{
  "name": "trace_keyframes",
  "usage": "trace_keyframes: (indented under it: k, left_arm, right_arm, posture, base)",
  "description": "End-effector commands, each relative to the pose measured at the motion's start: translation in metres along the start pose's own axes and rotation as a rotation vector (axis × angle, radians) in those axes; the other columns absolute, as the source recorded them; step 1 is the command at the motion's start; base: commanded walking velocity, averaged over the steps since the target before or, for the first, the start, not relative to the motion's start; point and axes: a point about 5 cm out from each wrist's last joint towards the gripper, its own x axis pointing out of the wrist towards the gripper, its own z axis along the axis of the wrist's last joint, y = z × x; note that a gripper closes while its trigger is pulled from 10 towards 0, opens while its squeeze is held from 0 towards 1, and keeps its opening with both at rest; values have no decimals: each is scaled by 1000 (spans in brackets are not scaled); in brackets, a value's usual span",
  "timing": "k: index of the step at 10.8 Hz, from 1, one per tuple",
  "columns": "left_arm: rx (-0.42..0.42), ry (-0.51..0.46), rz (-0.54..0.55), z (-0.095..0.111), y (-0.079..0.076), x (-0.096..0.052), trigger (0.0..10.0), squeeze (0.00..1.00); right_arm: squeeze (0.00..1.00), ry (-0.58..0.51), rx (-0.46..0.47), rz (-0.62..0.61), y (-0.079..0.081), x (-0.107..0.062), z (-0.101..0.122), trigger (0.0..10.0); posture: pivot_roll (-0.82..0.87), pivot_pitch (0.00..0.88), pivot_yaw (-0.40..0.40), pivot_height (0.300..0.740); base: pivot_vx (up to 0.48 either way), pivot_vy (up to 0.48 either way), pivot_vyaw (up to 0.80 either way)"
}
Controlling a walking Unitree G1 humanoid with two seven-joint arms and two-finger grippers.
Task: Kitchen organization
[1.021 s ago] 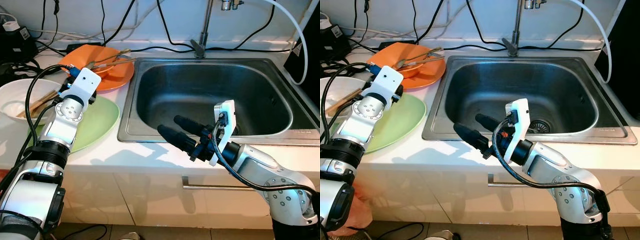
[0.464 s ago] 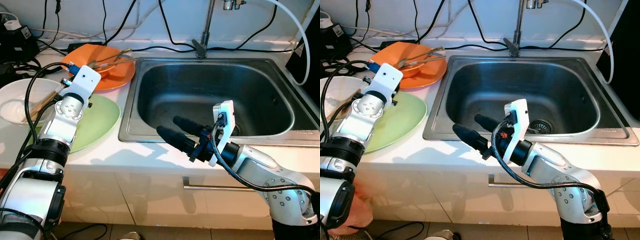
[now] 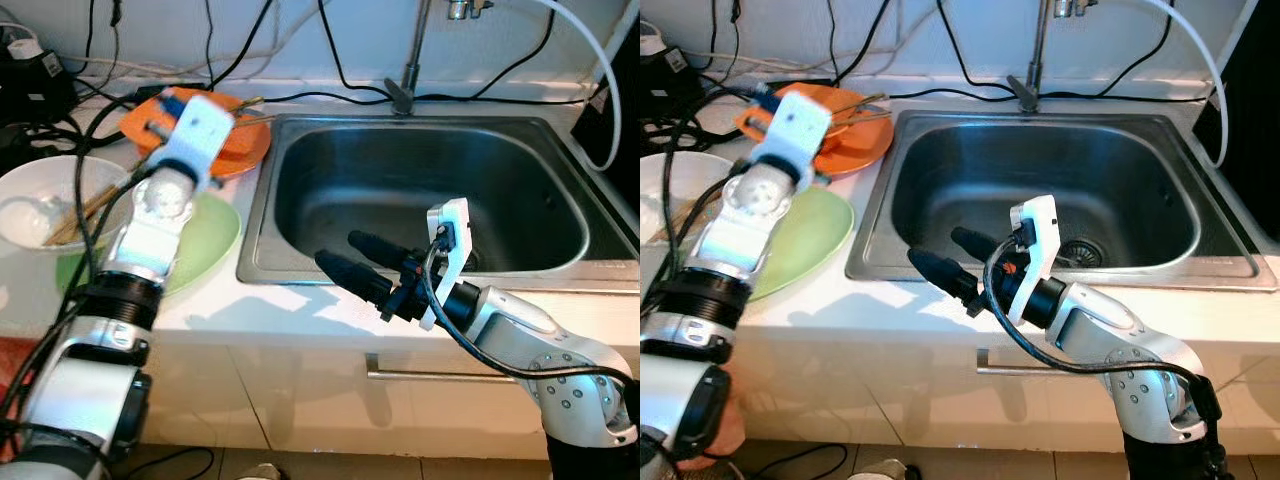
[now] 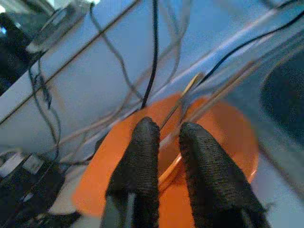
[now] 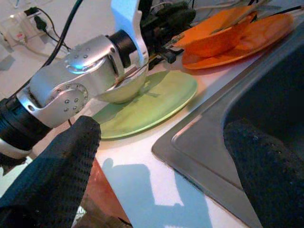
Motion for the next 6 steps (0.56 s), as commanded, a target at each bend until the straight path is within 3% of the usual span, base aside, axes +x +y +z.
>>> trace_keyframes:
  k: [1, 4, 5, 6]
  left_arm:
    - [-10, 0, -13, 1, -2, -2, 0, 0]
    - [-23, -24, -49, 11, -9, -4, 0, 0]
    - [-14, -21, -49, 11, -8, -4, 7294, 0]
    - [-17, -32, -37, 12, -7, -5, 10000, 1000]
  right_arm:
    - [0, -7, -19, 2, -1, 1, 4, 10000]
    - [0, -11, -20, 7, -1, 4, 4, 10000]
    - [0, -12, -19, 7, -2, 5, 4, 10000]
    - [0, -13, -18, 6, -2, 5, 3, 10000]
  posture:
    - [105, 20, 36, 740]
    - [109, 9, 40, 740]
    - [109, 8, 40, 740]
    - [110, 5, 42, 740]
  base:
    - [0, 0, 0]
    - [0, 0, 0]
    - [0, 0, 0]
    - [0, 0, 0]
